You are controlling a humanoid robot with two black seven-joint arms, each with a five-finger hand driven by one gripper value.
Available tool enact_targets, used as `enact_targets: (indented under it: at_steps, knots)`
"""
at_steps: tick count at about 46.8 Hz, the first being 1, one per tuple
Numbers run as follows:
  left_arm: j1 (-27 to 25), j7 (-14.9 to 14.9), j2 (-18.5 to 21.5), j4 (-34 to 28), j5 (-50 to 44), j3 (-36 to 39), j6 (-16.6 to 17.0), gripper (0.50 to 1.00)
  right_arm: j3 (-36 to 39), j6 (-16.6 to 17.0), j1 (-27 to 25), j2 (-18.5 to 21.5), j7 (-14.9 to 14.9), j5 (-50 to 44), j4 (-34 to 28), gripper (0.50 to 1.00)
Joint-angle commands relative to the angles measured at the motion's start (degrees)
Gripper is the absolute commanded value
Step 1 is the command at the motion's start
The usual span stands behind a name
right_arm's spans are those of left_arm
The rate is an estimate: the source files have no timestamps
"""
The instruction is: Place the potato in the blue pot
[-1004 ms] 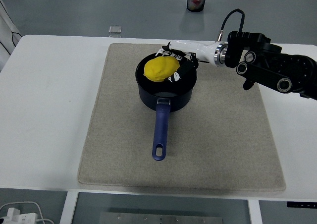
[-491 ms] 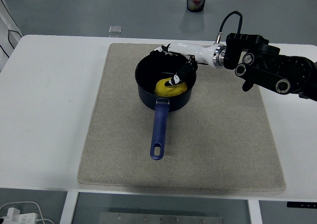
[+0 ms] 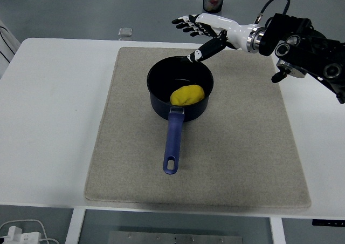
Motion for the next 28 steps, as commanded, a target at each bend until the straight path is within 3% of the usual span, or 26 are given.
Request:
enact_targets:
  at_steps: [1, 13, 24, 28]
  knots:
    - [0.0, 0.0, 0.0, 0.0, 0.0, 0.0, 0.0, 0.996, 1.2, 0.0, -1.0, -1.1, -0.1, 7.1, -0.1, 0.930]
    - [0.0, 0.0, 0.0, 0.0, 0.0, 0.0, 0.0, 0.996, 4.9, -0.6, -5.2, -3.2, -0.4, 18.8, -2.4, 0.930]
    - [-0.1, 0.0, 0.0, 0.0, 0.0, 0.0, 0.0, 0.996, 14.2, 0.0, -11.9, -2.9, -6.3, 27.0, -6.9, 0.930]
    - [-0.1, 0.0, 0.0, 0.0, 0.0, 0.0, 0.0, 0.996, 17.1, -0.1, -13.8, -2.0, -7.1, 27.2, -9.9, 0.930]
